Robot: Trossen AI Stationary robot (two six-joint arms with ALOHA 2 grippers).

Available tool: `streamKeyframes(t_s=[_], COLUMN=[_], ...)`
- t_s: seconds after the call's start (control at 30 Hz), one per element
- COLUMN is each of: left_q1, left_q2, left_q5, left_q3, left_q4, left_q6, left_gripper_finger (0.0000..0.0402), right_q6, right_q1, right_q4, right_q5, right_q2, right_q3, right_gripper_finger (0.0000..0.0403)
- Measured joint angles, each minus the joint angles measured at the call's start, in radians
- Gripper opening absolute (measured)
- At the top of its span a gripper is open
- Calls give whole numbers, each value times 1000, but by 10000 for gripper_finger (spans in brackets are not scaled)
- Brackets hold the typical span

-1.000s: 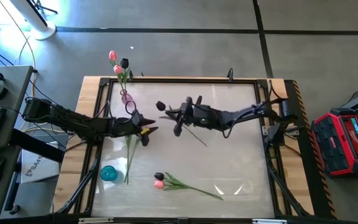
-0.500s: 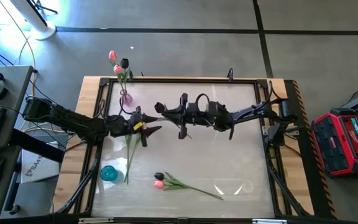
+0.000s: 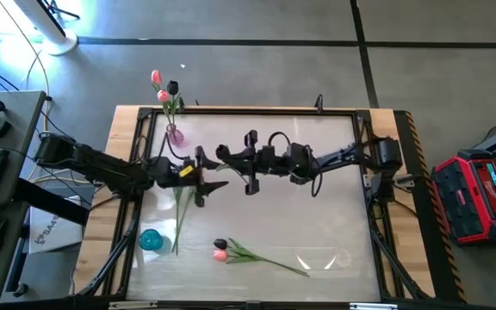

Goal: Sort flowers into vase by color
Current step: Put the black flower into the purple glass vase

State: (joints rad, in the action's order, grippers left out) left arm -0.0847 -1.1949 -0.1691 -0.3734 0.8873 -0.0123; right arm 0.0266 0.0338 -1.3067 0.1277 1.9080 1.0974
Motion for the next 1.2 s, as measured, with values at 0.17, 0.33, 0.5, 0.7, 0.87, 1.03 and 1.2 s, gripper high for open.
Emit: streamKeyframes(t_s=[0.17,0.33,0.5,0.7,0.87,1.03,1.2], left_q1=[8,8,8,8,8,8,8], left_q2=[-90,-125,-127,-95,-75,-75,-38], left_q5=[-1,-1,-1,-1,-1,-1,-26], left_q3=[-54,-84,-101,-100,-100,-100,-100], left_q4=[-4,1,3,-2,-18,-56,-140], left_q6=[-10,-35,-45,-52,-54,-63,-68], left_gripper_finger=[223,195,157,102,68,27,5], right_q6=[0,-1,-2,0,0,-6,-73], right_q1=[-2,-3,-6,-11,-11,-10,0], right_q4=[1,3,8,21,28,40,85], right_q5=[12,23,38,40,40,39,-3], right_q2=[13,13,13,13,13,13,10], right_q3=[19,20,20,20,20,20,20], right_gripper_finger=[0,0,0,0,0,0,19])
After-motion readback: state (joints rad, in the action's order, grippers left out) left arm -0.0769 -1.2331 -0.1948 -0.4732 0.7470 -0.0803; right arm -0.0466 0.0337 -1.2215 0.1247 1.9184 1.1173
